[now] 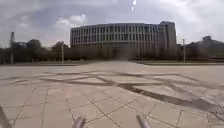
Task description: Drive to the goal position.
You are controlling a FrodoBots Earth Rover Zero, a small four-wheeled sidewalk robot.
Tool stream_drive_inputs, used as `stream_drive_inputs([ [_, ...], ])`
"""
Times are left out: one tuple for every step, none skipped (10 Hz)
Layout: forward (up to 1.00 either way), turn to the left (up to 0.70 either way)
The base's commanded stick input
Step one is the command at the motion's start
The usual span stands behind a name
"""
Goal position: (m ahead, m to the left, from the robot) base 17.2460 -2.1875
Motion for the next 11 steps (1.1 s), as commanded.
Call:
stream_drive_inputs([
  [1.0, 0.0],
  [1.0, 0.0],
  [1.0, 0.0],
  [1.0, 0.0],
  [1.0, 0.0],
  [1.0, 0.0],
  [1.0, 0.0],
  [1.0, 0.0],
  [1.0, -0.09],
  [1.0, -0.27],
  [1.0, -0.11],
])
